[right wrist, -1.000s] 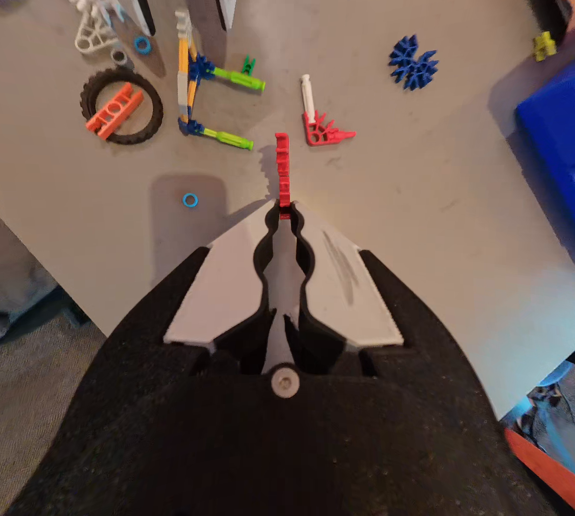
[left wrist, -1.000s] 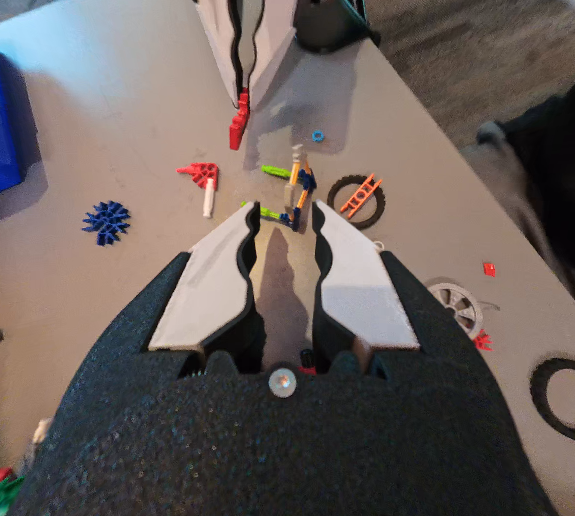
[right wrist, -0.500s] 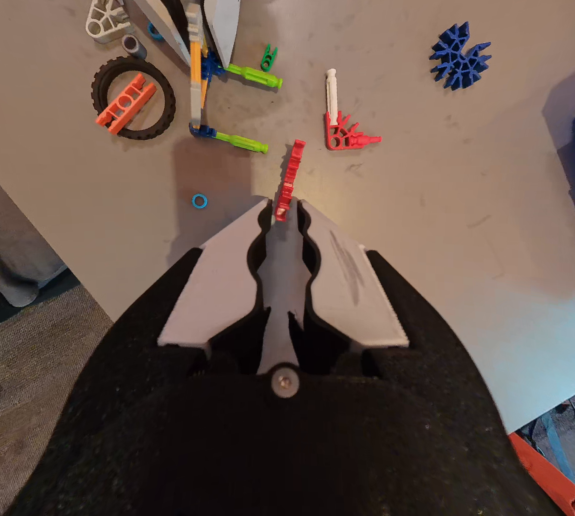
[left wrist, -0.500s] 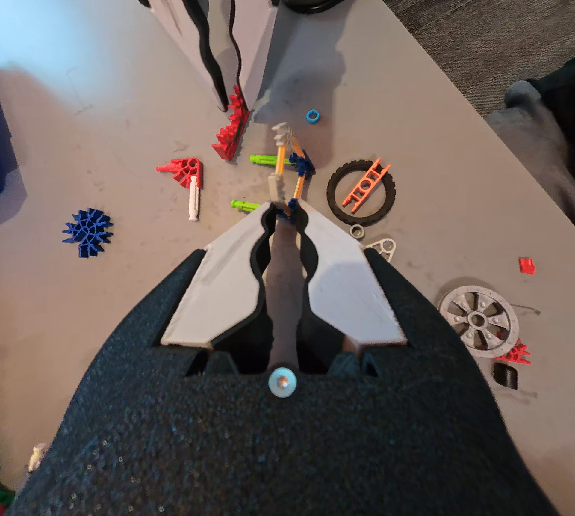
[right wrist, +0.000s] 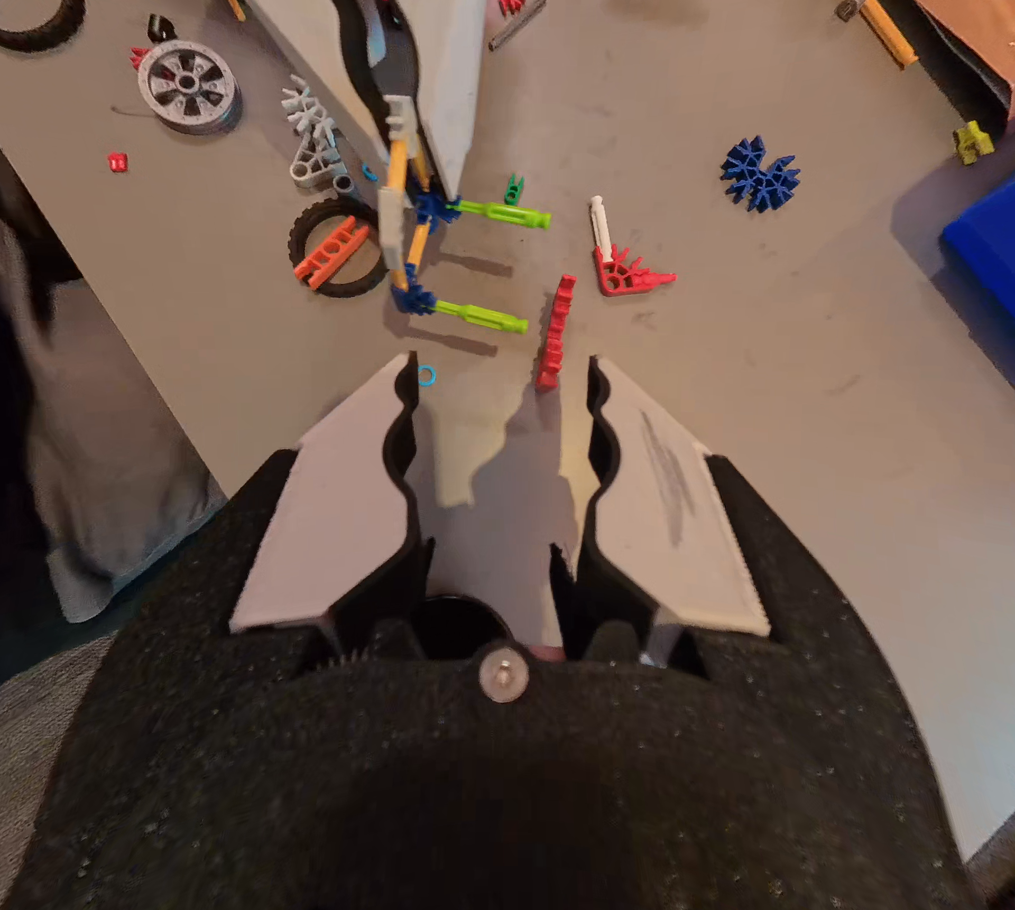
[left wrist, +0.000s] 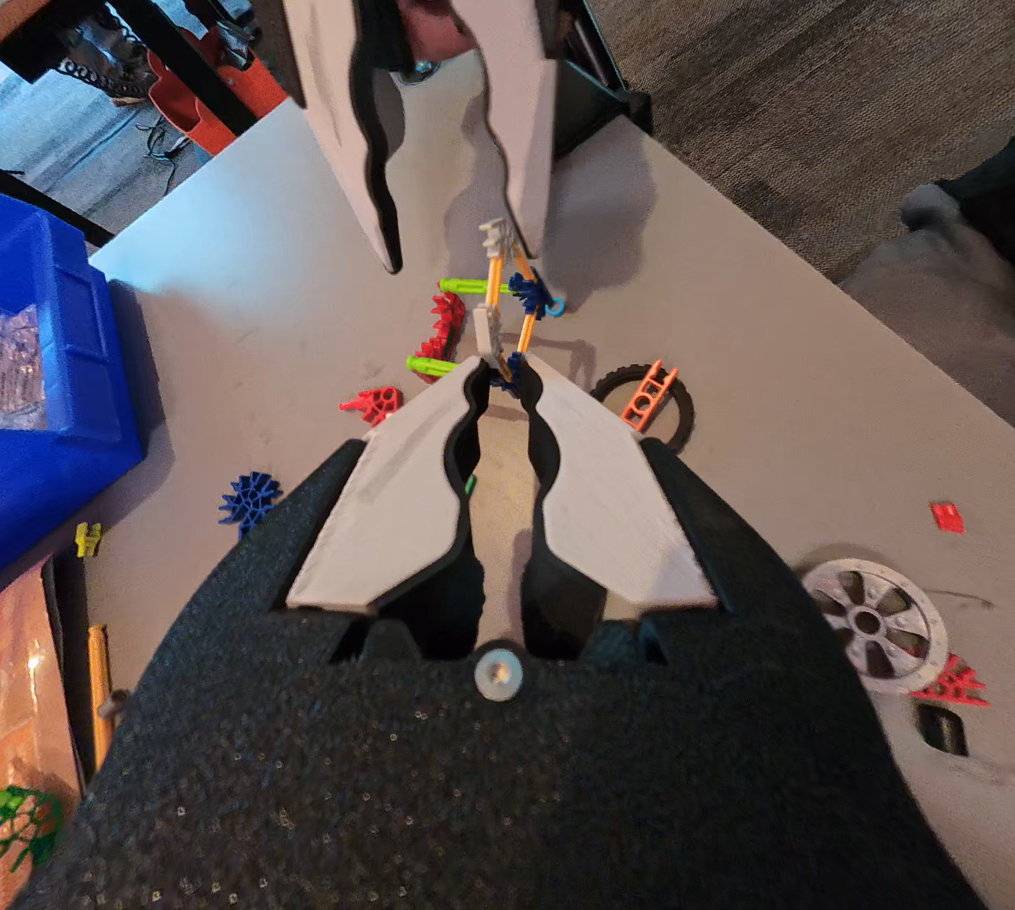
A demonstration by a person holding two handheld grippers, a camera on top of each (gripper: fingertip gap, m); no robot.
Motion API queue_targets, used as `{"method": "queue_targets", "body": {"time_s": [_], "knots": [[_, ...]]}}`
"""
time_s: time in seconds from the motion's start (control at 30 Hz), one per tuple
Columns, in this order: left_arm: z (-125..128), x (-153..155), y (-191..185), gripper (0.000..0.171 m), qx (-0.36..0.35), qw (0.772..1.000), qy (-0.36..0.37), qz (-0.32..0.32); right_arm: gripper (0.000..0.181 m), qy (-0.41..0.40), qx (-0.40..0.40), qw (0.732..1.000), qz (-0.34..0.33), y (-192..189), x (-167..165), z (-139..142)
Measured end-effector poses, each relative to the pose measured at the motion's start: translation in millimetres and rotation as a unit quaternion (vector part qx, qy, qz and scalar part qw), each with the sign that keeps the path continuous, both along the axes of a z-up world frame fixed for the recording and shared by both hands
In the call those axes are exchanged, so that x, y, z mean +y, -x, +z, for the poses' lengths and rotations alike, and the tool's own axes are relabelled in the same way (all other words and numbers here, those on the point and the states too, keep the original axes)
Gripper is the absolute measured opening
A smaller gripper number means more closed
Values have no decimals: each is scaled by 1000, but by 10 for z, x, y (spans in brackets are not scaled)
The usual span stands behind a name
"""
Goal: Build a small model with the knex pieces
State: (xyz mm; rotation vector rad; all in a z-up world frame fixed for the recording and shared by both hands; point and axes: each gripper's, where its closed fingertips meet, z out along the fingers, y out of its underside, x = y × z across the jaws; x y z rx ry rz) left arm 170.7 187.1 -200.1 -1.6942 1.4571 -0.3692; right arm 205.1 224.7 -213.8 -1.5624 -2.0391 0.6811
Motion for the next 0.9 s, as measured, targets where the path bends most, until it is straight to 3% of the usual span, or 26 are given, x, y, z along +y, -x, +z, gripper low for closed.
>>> {"method": "queue_targets", "body": {"time_s": [0.23,0.9], "knots": [[-78,96,-108,7,4,1000,3,-16,65,-42,39,998,-26,10,2,-58],[-175,199,-99,7,-1,1000,13,-7,54,-27,53,998,-26,22,55,-161]]}}
